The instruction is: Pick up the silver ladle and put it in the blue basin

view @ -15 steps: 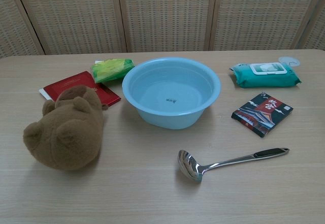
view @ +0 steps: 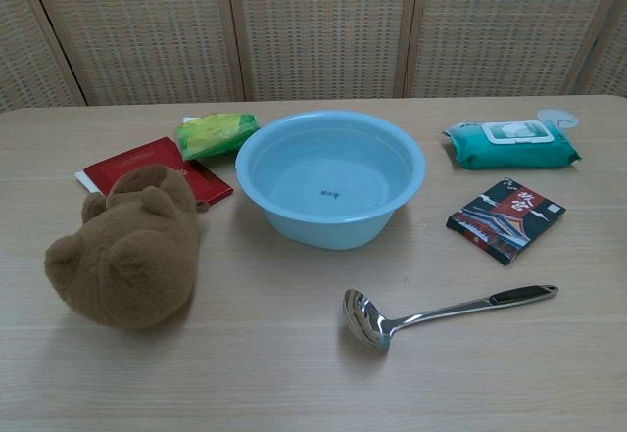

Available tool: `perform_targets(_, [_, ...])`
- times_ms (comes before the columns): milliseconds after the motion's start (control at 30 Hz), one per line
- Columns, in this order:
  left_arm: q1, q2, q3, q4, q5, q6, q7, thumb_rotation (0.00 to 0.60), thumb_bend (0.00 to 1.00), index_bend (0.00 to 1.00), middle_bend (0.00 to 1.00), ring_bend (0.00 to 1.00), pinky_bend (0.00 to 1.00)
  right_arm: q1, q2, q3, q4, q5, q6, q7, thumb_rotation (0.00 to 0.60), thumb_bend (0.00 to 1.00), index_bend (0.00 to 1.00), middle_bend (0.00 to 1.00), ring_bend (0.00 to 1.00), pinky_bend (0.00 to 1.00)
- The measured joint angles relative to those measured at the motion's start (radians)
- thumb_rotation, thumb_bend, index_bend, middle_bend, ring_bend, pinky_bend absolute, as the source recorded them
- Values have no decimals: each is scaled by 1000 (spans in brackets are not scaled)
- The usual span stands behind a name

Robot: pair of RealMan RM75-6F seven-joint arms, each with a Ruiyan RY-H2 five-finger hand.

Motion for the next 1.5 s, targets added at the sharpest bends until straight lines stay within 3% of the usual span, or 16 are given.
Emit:
perform_targets(100, [-4,-5,-7,1,-13,-7,6,600,0,0,0,0,0,19,-28,-8,37,-49,-1,-29,600,0,22,730,705,941])
perform_targets(167, [-8,-8,-10,1,-23,-16,9,600,0,0,0,0,0,37,-41,-19,56,-79,-20,-56,600,0,55,791,772,995])
perform_targets(300, [-14,-10,-17,-1,-41,-27,15,600,0,0,0,0,0,83,-42,-43,54,-114,-107,-82,600,4,163,863,850,1000])
perform_targets(467, [-16,-14,-23,-2,-57,-31,26,600,0,0,0,0,0,180,-52,-70,31,-156,-279,-123,600,34,265,899,879,1000])
perform_targets(767, [-12,-4,-26,-2,-58,-22,6,600,0,0,0,0,0,314,-192,-75,62,-101,-525,-249,600,225,371,926,893,1000])
perform_targets(1033, [-14,-5,-28,-1,-64,-26,9,600,0,0,0,0,0,381,-329,-48,128,-6,-595,-410,600,331,383,927,893,1000])
perform_targets(1500, [-12,-1,-31,-2,-70,-24,0,600,0,0,0,0,0,421,-424,-46,192,119,-624,-578,600,319,411,930,893,1000])
